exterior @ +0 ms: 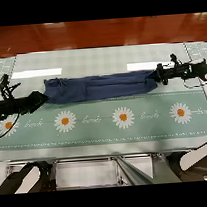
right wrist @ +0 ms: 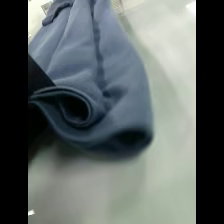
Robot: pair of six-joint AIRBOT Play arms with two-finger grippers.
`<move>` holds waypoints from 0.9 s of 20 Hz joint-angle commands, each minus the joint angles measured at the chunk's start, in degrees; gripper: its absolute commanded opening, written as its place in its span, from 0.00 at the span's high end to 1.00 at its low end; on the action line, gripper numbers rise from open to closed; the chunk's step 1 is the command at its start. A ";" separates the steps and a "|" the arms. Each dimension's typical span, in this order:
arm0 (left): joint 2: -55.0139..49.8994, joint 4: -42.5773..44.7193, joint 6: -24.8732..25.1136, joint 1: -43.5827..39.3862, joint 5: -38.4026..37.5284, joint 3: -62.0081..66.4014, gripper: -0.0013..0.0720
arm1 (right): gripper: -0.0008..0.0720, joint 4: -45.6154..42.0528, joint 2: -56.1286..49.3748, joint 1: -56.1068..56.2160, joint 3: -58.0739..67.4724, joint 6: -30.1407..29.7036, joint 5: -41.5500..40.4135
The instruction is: Fold the shirts.
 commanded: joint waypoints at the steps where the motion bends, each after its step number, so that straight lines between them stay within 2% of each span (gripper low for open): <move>1: 0.07 -1.22 0.04 0.00 -0.04 0.00 0.30 | 0.95 -0.35 1.79 1.66 2.89 -0.94 2.58; 3: 0.09 -3.34 1.07 -0.02 -1.46 0.20 0.30 | 0.95 -5.46 6.45 0.72 2.97 -0.90 3.98; 4: 0.11 -5.38 3.45 -0.17 -2.62 0.42 0.34 | 0.95 -9.38 9.62 0.17 2.97 -0.52 4.76; 5: 0.11 -7.82 6.05 -0.70 -3.08 0.42 0.51 | 0.95 -12.28 12.72 -0.24 2.95 0.02 5.22; 6: 0.00 -9.90 8.33 -1.70 -2.54 0.42 0.76 | 0.95 -13.77 15.89 -0.96 2.84 -0.04 5.77; 7: -0.31 -12.94 11.26 -3.43 -0.81 0.48 0.95 | 0.95 -14.69 18.60 -1.81 2.84 -0.04 6.67; 9: -2.14 -17.42 13.14 -8.96 2.95 1.90 0.95 | 0.95 -15.56 24.11 -3.50 2.84 -0.20 8.76; 12: -10.29 -17.40 11.39 -21.44 6.32 9.09 0.95 | 0.95 -16.74 31.95 -4.63 2.71 0.44 11.37; 16: -28.68 -17.33 10.64 -37.83 6.60 27.85 0.95 | 0.95 -16.76 40.44 -4.63 2.71 2.43 14.36; 18: -38.21 -16.72 6.80 -43.69 6.32 39.06 0.95 | 0.95 -16.70 43.87 -4.61 2.71 3.41 15.56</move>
